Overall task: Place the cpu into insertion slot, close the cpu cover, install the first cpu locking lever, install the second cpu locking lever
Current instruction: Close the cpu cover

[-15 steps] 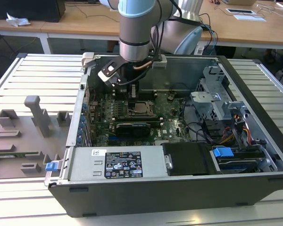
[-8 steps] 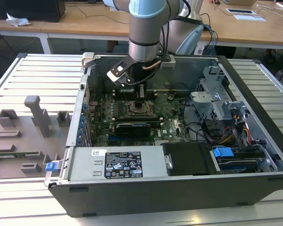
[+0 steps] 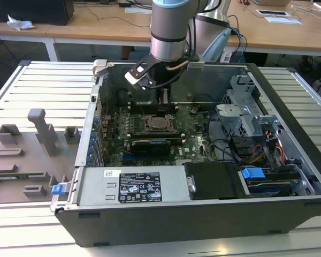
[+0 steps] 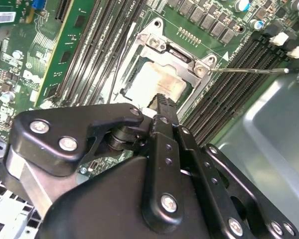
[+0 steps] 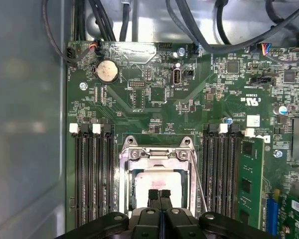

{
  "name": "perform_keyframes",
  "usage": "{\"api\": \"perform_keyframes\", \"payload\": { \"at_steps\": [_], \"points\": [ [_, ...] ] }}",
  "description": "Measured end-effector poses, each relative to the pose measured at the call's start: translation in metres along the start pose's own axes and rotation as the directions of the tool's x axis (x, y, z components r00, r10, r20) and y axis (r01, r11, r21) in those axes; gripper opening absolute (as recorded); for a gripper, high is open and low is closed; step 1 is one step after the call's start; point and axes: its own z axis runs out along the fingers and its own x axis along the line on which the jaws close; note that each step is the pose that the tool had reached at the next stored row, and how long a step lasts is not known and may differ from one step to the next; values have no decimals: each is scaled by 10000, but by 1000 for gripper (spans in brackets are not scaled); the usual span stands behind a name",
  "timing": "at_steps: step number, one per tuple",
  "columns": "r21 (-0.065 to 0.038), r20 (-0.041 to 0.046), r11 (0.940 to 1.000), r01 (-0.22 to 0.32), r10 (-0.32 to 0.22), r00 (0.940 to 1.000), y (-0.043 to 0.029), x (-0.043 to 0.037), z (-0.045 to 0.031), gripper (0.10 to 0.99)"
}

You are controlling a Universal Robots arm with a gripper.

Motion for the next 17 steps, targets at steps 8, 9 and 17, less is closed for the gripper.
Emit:
{"api": "perform_keyframes", "payload": {
  "at_steps": [8, 9, 17],
  "points": [
    [0, 0, 10000, 0, 0, 10000, -2, -5, -226, 106],
    [0, 0, 10000, 0, 0, 10000, -2, -5, -239, 106],
    [0, 0, 10000, 0, 0, 10000, -2, -7, -327, 106]
  ]
}}
